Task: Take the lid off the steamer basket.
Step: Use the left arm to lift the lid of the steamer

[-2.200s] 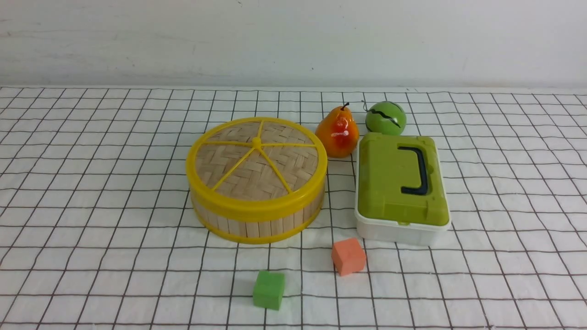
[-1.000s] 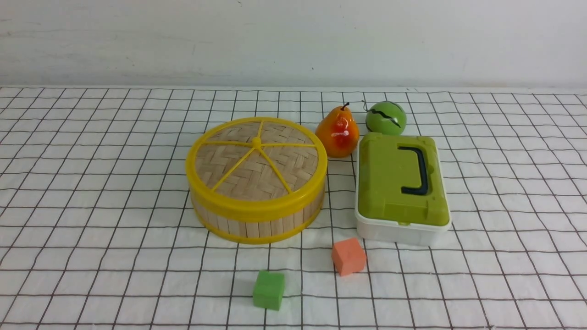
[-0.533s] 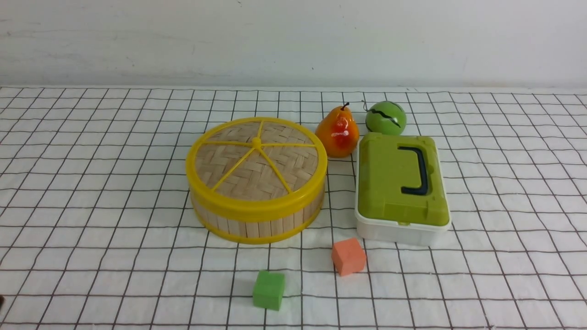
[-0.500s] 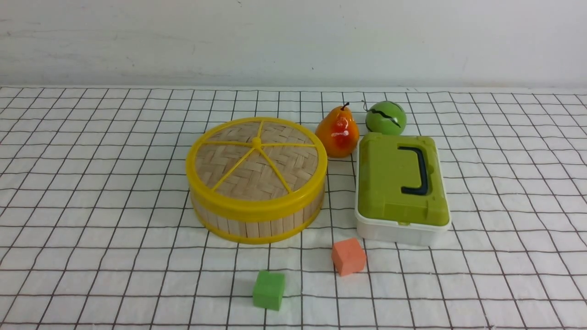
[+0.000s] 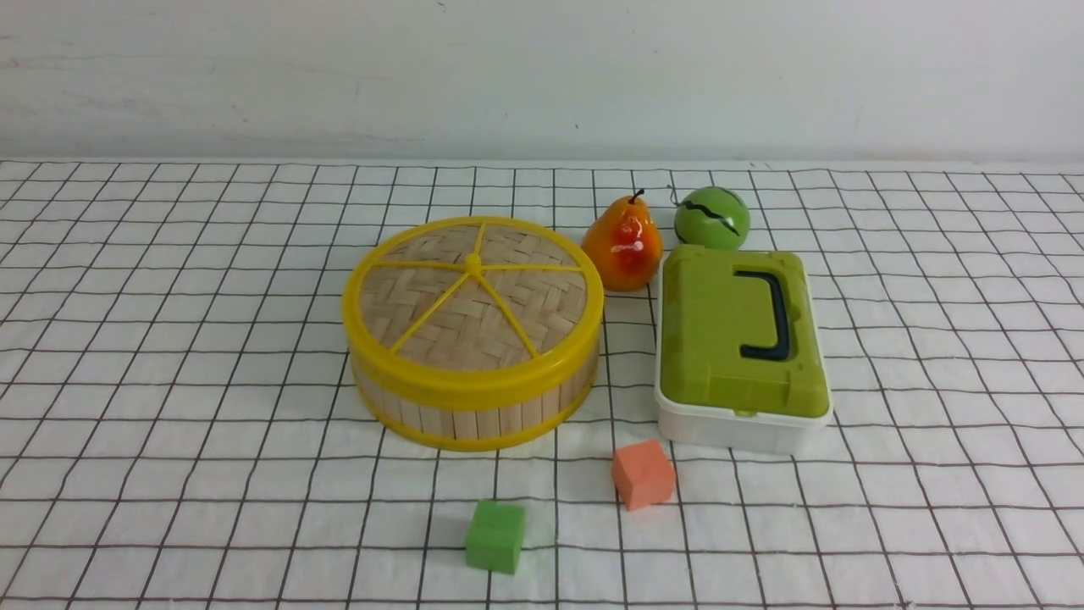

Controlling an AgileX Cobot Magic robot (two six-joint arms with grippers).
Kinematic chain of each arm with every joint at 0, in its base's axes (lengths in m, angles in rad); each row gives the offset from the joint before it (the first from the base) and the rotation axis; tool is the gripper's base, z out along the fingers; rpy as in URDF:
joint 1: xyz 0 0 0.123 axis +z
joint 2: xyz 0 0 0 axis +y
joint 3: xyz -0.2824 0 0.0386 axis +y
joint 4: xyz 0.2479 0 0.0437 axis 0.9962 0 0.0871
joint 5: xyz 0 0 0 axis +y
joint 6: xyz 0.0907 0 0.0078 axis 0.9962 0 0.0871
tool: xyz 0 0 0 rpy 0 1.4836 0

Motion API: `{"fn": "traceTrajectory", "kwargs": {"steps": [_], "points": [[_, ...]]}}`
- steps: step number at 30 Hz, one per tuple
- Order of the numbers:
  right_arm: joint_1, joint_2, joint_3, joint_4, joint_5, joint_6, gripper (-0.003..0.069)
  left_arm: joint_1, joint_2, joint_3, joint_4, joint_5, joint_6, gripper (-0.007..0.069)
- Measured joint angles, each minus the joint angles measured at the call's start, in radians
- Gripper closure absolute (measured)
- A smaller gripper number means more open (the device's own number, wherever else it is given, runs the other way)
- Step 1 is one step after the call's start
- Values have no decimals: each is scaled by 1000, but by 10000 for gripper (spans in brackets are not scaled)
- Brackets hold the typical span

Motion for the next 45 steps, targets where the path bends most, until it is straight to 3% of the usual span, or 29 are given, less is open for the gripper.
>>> {"fn": "traceTrajectory", "kwargs": {"steps": [4, 8, 13, 16, 20, 24, 29, 32, 36, 39, 42, 45], "points": [[0, 0, 0, 0, 0, 0, 419, 0, 151, -276, 51, 362, 19, 637], [0, 0, 0, 0, 0, 0, 419, 0, 384, -418, 83, 646, 19, 637], [0, 0, 0, 0, 0, 0, 419, 0, 662, -464, 68, 768, 19, 637], [0, 0, 0, 0, 0, 0, 419, -2, 878, -494, -113, 780, 69, 637], [0, 0, 0, 0, 0, 0, 419, -44, 1114, -616, -420, 820, 304, 637], [0, 0, 0, 0, 0, 0, 419, -104, 1328, -819, -489, 904, 401, 637], [0, 0, 0, 0, 0, 0, 419, -178, 1578, -1107, -319, 984, 322, 637], [0, 0, 0, 0, 0, 0, 419, -226, 1761, -1339, -124, 1082, 191, 637], [0, 0, 0, 0, 0, 0, 419, -256, 1955, -1607, 17, 1193, 104, 624], [0, 0, 0, 0, 0, 0, 419, -261, 2053, -1756, 49, 1255, 88, 570], [0, 0, 0, 0, 0, 0, 419, -261, 2166, -1902, 61, 1312, 91, 445], [0, 0, 0, 0, 0, 0, 419, -261, 2214, -1966, 68, 1328, 94, 370]]}}
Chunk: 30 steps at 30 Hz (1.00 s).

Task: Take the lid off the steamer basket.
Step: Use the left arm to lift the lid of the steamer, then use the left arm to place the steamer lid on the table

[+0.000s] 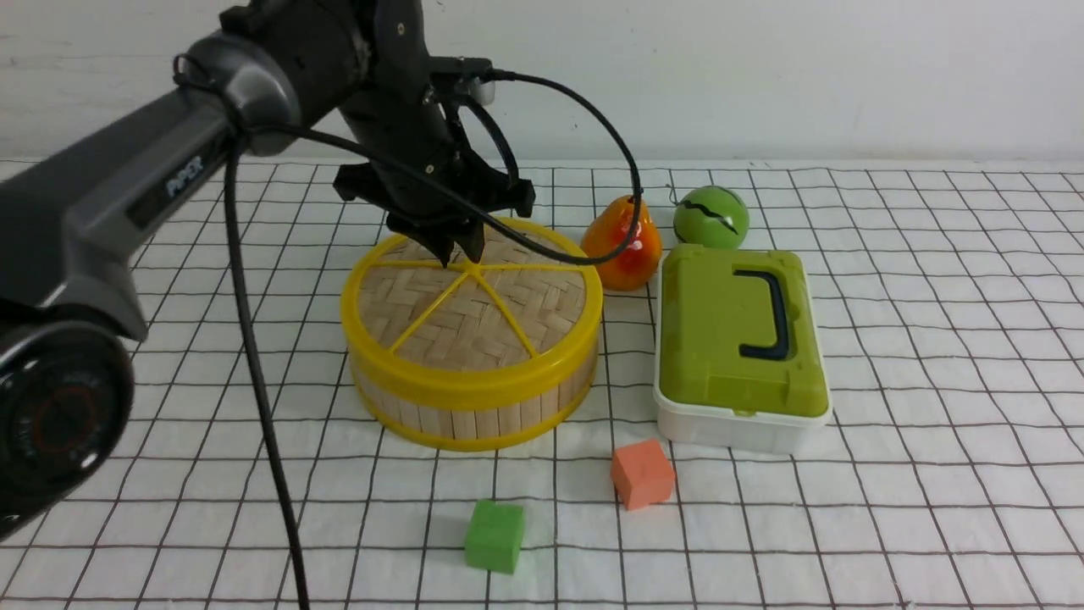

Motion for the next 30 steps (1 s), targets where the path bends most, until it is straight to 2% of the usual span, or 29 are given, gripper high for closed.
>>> {"fn": "traceTrajectory", "kwargs": {"steps": [2, 5, 9, 11, 13, 22, 25, 30], "points": [[0, 0, 0, 0, 0, 0, 419, 0, 25, -16, 4, 1, 2, 340], [0, 0, 0, 0, 0, 0, 419, -3, 36, -19, 7, -6, 2, 347], [0, 0, 0, 0, 0, 0, 419, -9, 43, -23, 8, -13, 10, 426], [0, 0, 0, 0, 0, 0, 419, -12, 48, -23, 14, -9, 30, 505], [0, 0, 0, 0, 0, 0, 419, -12, 49, -25, 13, -5, 37, 522], [0, 0, 0, 0, 0, 0, 419, -19, 24, -57, 73, 56, 40, 521], [0, 0, 0, 0, 0, 0, 419, -14, -97, -83, 166, 108, 45, 521], [0, 0, 0, 0, 0, 0, 419, 52, -260, -100, 193, 120, 45, 521]]}}
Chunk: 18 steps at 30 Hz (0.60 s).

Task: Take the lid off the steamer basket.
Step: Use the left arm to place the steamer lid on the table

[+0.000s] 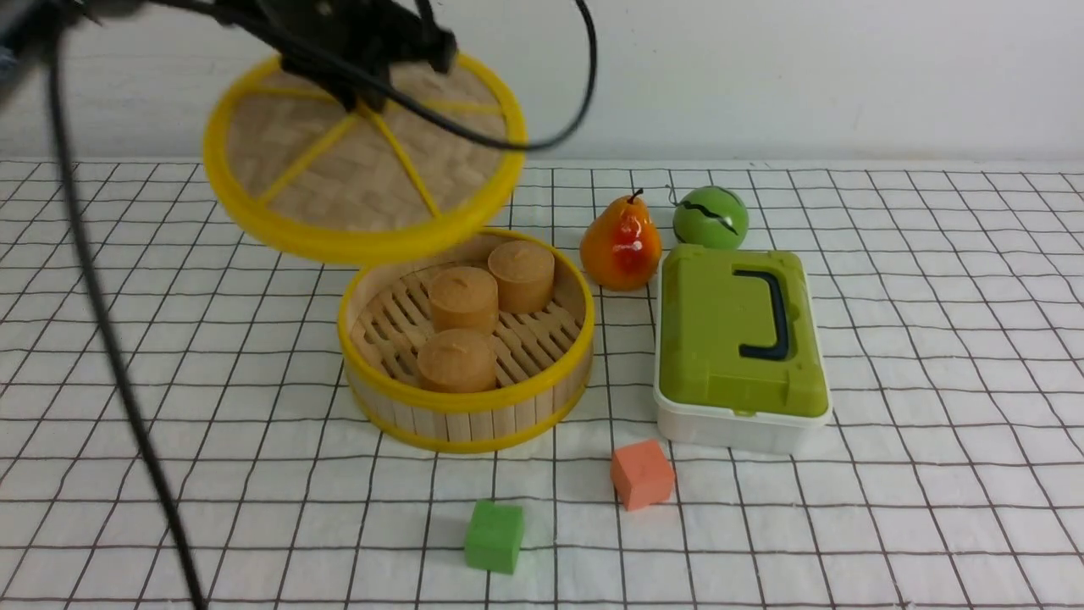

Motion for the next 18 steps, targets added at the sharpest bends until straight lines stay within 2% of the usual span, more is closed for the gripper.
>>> {"fn": "traceTrajectory", "kwargs": {"steps": [3, 4, 7, 10, 13, 18], "points": [[0, 0, 0, 0, 0, 0, 419, 73, -50, 3, 2, 0, 1, 521], [0, 0, 0, 0, 0, 0, 419, 139, -62, 28, 3, 0, -11, 521], [0, 0, 0, 0, 0, 0, 419, 225, -55, 125, 7, -6, -40, 521], [0, 0, 0, 0, 0, 0, 419, 295, -20, 260, 14, -107, -76, 521], [0, 0, 0, 0, 0, 0, 419, 326, 41, 415, 16, -254, -134, 521], [0, 0, 0, 0, 0, 0, 419, 328, 102, 525, 25, -392, -216, 521]]}}
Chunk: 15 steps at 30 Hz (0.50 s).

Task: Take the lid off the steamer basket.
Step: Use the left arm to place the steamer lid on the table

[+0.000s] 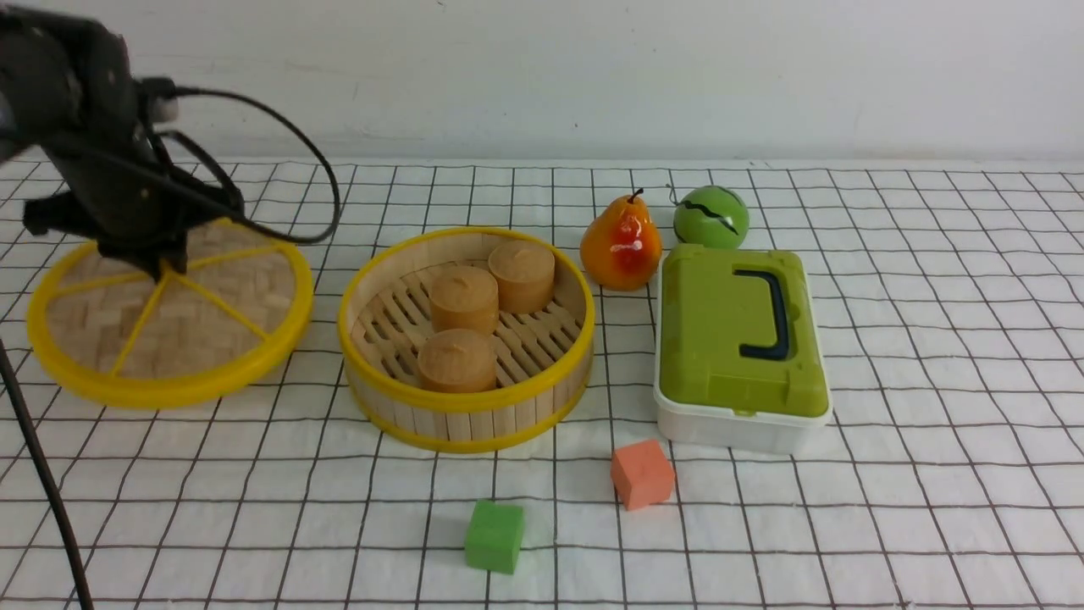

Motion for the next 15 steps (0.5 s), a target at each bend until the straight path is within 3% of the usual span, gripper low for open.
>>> {"fn": "traceTrajectory", "kwargs": {"steps": [5, 7, 8, 11, 13, 15], "points": [[0, 0, 0, 0, 0, 0, 419, -1, 43, 27, -17, -49, -13, 492], [0, 0, 0, 0, 0, 0, 419, -1, 43, 27, -21, -56, -12, 442], [0, 0, 0, 0, 0, 0, 419, -1, 42, 27, -21, -68, -11, 323], [0, 0, 0, 0, 0, 0, 419, -1, 41, 27, -23, -63, -11, 249], [0, 0, 0, 0, 0, 0, 419, -1, 22, 27, -33, -50, -11, 225], [0, 0, 0, 0, 0, 0, 419, -1, -24, 30, -52, -41, -4, 249]]}}
